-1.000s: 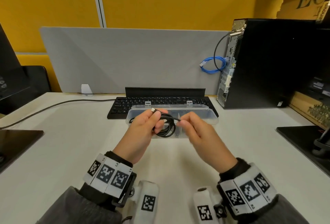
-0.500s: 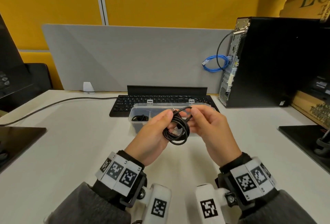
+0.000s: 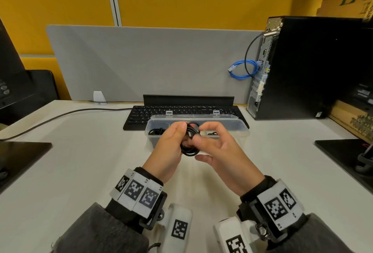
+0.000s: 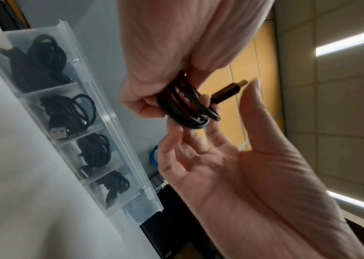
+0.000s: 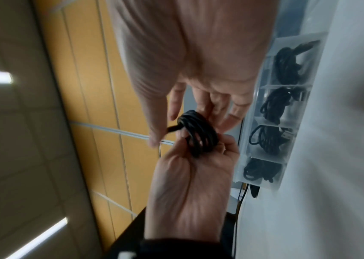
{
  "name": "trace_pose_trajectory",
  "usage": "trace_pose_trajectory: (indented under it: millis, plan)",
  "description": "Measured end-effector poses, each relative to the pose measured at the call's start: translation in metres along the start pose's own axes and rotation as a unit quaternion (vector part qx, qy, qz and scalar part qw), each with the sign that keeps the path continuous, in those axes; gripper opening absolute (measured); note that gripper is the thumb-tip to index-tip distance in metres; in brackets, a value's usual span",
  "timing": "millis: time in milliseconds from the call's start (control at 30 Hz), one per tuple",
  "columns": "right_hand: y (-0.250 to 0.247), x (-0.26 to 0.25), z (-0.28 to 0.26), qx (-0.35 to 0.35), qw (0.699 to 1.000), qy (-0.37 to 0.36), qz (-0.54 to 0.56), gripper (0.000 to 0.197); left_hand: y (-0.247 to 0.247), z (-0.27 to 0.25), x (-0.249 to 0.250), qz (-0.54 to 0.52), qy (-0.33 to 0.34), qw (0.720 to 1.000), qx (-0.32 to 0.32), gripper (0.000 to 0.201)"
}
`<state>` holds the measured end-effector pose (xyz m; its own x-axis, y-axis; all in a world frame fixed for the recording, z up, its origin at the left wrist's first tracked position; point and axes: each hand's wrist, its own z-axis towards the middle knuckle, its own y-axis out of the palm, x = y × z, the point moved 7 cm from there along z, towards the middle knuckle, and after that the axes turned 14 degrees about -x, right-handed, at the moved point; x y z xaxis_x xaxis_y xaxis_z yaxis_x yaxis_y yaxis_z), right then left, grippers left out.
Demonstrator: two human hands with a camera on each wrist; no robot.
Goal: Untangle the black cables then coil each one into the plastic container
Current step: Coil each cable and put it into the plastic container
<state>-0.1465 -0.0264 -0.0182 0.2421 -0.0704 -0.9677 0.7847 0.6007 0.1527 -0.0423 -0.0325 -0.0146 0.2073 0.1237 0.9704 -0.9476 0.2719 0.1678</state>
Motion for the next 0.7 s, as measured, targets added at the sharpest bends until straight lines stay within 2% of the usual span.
trace_pose_trajectory:
  millis: [67, 133, 333, 433, 500, 600, 700]
  plan:
    - [0.002, -0.005, 0.0, 0.002, 0.997, -0.024, -0.067, 0.026, 0.003, 0.0, -0.002, 0.008, -0.007, 1.0, -0.01, 0.03]
    - [-0.004, -0.008, 0.0, 0.039, 0.995, -0.051, -0.08, 0.018, 0.008, 0.0, -0.002, 0.012, -0.007, 1.0, -0.024, 0.029]
    - [-0.017, -0.028, -0.007, 0.108, 0.98, -0.096, -0.14, 0.011, 0.015, -0.003, 0.007, -0.062, 0.044, 0.995, -0.061, 0.026]
    - [-0.026, -0.038, -0.014, 0.156, 0.959, -0.126, -0.199, 0.006, 0.012, -0.003, 0.008, -0.007, 0.045, 0.998, -0.049, 0.023]
    - [-0.022, -0.046, -0.016, 0.161, 0.936, -0.137, -0.281, 0.004, 0.006, -0.002, 0.011, 0.032, 0.061, 0.997, -0.026, 0.018]
    - [-0.009, -0.051, -0.016, 0.142, 0.882, -0.119, -0.433, 0.002, -0.003, -0.004, 0.019, 0.095, 0.094, 0.991, 0.005, 0.013]
    - [-0.008, -0.049, -0.013, 0.102, 0.873, -0.069, -0.472, 0.004, 0.0, -0.006, 0.025, 0.143, 0.134, 0.981, -0.002, 0.016]
